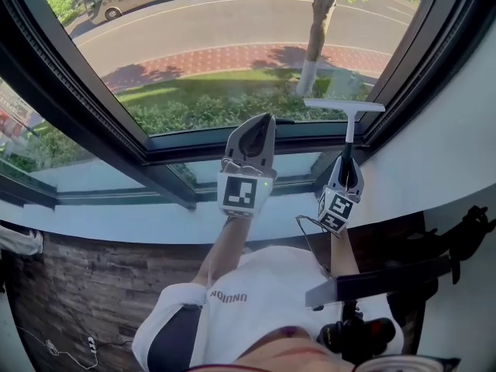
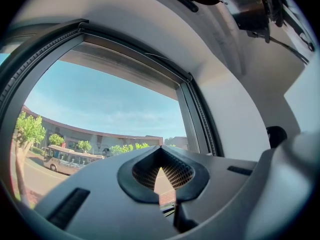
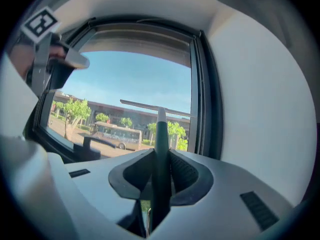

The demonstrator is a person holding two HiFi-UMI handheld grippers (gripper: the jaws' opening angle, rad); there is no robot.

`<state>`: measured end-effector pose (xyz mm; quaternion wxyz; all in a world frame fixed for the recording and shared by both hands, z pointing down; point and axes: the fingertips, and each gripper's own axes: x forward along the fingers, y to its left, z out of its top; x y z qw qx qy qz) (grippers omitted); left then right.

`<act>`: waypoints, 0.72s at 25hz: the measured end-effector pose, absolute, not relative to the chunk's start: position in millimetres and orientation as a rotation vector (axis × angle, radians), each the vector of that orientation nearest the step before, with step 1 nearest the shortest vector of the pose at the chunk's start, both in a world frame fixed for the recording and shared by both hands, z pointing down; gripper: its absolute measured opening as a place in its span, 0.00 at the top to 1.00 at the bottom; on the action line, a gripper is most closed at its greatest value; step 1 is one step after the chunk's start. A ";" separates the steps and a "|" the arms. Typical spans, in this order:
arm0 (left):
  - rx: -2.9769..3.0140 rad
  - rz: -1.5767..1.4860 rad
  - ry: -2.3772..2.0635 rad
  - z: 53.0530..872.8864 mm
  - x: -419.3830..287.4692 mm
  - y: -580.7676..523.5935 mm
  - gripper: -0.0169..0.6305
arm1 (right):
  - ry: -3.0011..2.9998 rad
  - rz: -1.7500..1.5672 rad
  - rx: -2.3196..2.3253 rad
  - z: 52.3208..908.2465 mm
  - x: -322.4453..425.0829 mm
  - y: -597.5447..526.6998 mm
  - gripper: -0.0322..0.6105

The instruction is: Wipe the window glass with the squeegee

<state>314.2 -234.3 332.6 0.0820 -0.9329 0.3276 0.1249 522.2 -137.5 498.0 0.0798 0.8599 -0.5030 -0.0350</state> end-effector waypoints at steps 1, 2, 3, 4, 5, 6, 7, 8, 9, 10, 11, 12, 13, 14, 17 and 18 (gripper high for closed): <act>-2.788 0.364 0.983 335.3 313.5 -234.6 0.98 | -1.532 -0.161 2.601 475.3 517.2 -137.4 0.81; -2.791 0.354 0.985 338.6 312.8 -234.4 0.98 | -1.562 -0.219 2.627 453.2 511.6 -137.4 0.81; -2.795 0.344 0.985 341.8 312.2 -233.7 0.98 | -1.590 -0.276 2.651 432.7 505.8 -137.3 0.81; -2.800 0.334 0.985 344.8 311.5 -232.8 0.98 | -1.616 -0.328 2.671 414.0 500.2 -137.2 0.81; -2.804 0.325 0.987 347.2 310.7 -232.0 0.98 | -1.640 -0.373 2.687 397.6 494.9 -137.2 0.81; -2.806 0.317 0.989 348.8 309.5 -231.4 0.98 | -1.664 -0.410 2.701 383.3 490.1 -137.5 0.81; -2.807 0.313 0.993 349.4 308.0 -231.0 0.98 | -1.686 -0.440 2.711 371.2 485.8 -138.1 0.81; -2.807 0.313 0.998 349.2 306.2 -230.6 0.98 | -1.704 -0.467 2.718 360.6 482.1 -138.7 0.81; -2.805 0.316 1.003 348.4 304.2 -230.2 0.98 | -1.714 -0.492 2.723 351.3 478.7 -139.3 0.81; -2.802 0.318 1.008 347.6 302.2 -229.6 0.98 | -1.719 -0.517 2.726 343.5 475.7 -139.6 0.81; -2.799 0.320 1.012 347.1 300.1 -228.8 0.98 | -1.718 -0.540 2.728 337.9 473.3 -139.5 0.81; -2.796 0.321 1.016 346.6 297.9 -227.9 0.98 | -1.716 -0.557 2.727 334.9 471.7 -139.0 0.81; -2.794 0.321 1.020 346.0 295.7 -227.1 0.98 | -1.716 -0.567 2.727 333.3 470.6 -138.5 0.81; -2.793 0.322 1.026 345.2 293.7 -226.5 0.98 | -1.720 -0.572 2.728 331.8 469.7 -138.4 0.81; -2.784 0.327 1.040 341.8 289.0 -225.6 0.98 | -1.737 -0.582 2.728 325.8 467.6 -140.1 0.81; -2.782 0.327 1.043 341.1 288.0 -225.1 0.98 | -1.739 -0.586 2.728 324.3 467.1 -140.1 0.81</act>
